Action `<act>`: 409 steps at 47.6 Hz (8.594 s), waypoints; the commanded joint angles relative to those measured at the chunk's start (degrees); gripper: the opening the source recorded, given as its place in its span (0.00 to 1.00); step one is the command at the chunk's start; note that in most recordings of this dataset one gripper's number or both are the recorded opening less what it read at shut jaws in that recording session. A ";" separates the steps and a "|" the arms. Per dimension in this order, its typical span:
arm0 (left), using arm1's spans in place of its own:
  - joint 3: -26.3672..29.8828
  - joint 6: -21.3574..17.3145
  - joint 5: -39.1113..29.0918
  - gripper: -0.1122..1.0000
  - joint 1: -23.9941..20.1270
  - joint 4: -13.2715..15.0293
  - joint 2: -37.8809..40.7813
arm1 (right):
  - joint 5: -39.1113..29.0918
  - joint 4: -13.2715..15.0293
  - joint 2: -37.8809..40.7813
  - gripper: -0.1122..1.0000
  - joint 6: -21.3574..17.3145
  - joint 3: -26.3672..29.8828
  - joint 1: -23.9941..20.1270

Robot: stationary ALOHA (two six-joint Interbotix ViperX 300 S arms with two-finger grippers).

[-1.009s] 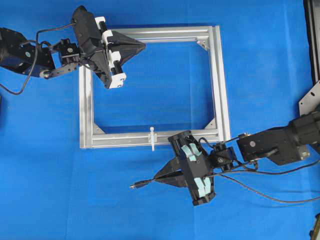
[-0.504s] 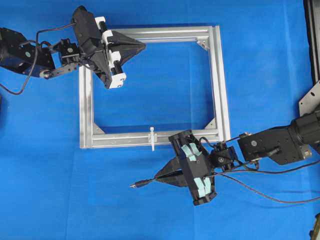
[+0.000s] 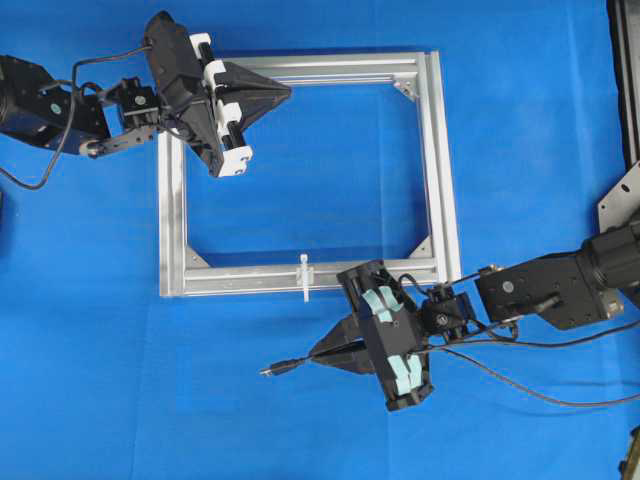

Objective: Insert the wire through the string loop located in the center.

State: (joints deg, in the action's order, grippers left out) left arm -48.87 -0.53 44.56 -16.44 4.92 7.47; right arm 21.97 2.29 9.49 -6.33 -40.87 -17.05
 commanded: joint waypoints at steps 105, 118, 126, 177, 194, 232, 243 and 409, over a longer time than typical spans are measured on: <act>0.35 0.53 0.26 0.10 -0.09 -0.18 -1.93 | 0.44 -0.35 -10.99 0.08 -0.35 -12.74 6.86; 0.35 0.53 0.26 0.10 -0.09 -0.18 -1.93 | 0.35 -0.35 -10.99 0.08 -0.35 -12.74 10.90; 0.35 0.53 0.26 0.10 -0.09 -0.18 -1.93 | 0.44 -0.35 -10.99 0.08 -0.35 -12.83 11.78; 0.35 0.44 0.26 0.10 -0.09 -0.18 -1.93 | 0.79 -0.35 -10.99 0.08 -0.26 -12.83 11.78; 0.35 0.35 0.26 0.10 -0.09 -0.26 -1.93 | 0.79 -0.35 -10.99 0.08 -0.26 -12.83 11.78; 0.35 0.44 0.26 0.10 -0.09 -0.18 -1.93 | 1.49 -0.35 -8.96 0.08 -0.26 -10.28 11.43; 0.35 0.44 0.26 0.10 -0.09 -0.18 -1.93 | 1.23 -0.35 -5.62 0.08 -0.26 -6.42 11.34; -2.02 9.05 -3.78 0.90 24.26 -0.18 -0.18 | 1.14 -0.18 -2.37 0.08 -0.09 -2.64 11.34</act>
State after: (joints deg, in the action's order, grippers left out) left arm -51.68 8.53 40.61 8.26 4.66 7.29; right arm 22.59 2.02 7.82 -6.50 -44.38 -5.54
